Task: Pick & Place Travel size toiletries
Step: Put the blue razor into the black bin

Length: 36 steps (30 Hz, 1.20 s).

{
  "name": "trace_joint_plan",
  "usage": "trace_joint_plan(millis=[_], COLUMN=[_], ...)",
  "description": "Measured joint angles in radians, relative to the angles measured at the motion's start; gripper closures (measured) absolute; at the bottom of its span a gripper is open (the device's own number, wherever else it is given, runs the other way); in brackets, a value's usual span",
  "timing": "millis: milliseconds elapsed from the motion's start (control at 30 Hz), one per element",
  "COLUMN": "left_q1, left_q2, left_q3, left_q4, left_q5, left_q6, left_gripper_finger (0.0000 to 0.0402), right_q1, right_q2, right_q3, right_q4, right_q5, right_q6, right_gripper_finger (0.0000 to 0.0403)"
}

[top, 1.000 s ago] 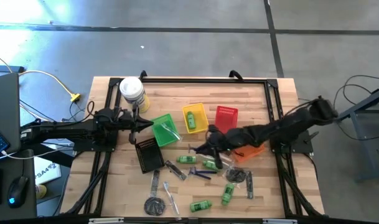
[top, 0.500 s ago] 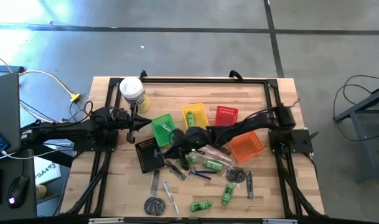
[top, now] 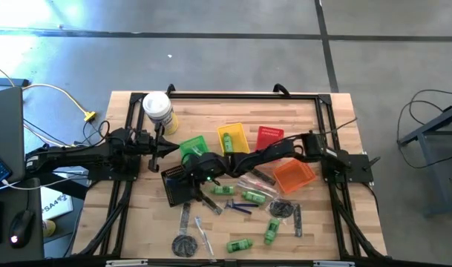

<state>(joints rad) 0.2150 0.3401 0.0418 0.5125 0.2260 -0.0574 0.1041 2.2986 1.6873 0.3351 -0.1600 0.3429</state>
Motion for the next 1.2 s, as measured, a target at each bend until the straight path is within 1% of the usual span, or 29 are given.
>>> trace_joint_plan(millis=[67,233,333,667,767,867,967,1067,1200], left_q1=[0.000,0.000,0.000,0.000,0.000,0.000,0.000,0.000,0.000], left_q2=[0.000,0.000,0.000,0.000,0.000,0.000,0.000,0.000,0.000], left_q3=[0.000,0.000,0.000,0.000,0.000,0.000,0.000,0.000,0.000], left_q4=[0.000,0.001,0.001,-0.001,-0.008,-0.005,-0.006,-0.006,-0.006], left_q5=[0.000,0.000,0.000,-0.001,-0.001,-0.016,-0.036,-0.059,-0.061], left_q6=[0.000,0.000,0.002,0.008,0.008,0.015,0.052,0.056,0.056], left_gripper_finger=[0.0402,0.0402,0.0402,0.0402,0.0402,0.0402,0.0402,0.0402,0.0402], right_q1=[-0.003,0.005,0.013,0.027,0.027,0.029,0.033,0.034,0.034], right_q2=[0.004,0.002,0.002,0.002,0.002,0.002,0.001,0.001,0.001], right_q3=[0.002,0.004,0.004,0.004,0.004,0.004,0.004,0.004,0.003], right_q4=[-0.009,-0.033,-0.028,-0.033,-0.022,-0.019,-0.027,-0.056,-0.061], right_q5=[0.015,0.104,0.140,0.161,0.161,0.166,0.191,0.210,0.218], right_q6=[0.016,0.028,0.027,0.011,0.038,0.064,0.074,0.081,0.082], right_gripper_finger=[0.0374,0.0373,0.0373,0.0372,0.0372,0.0372,0.0371,0.0371,0.0371])
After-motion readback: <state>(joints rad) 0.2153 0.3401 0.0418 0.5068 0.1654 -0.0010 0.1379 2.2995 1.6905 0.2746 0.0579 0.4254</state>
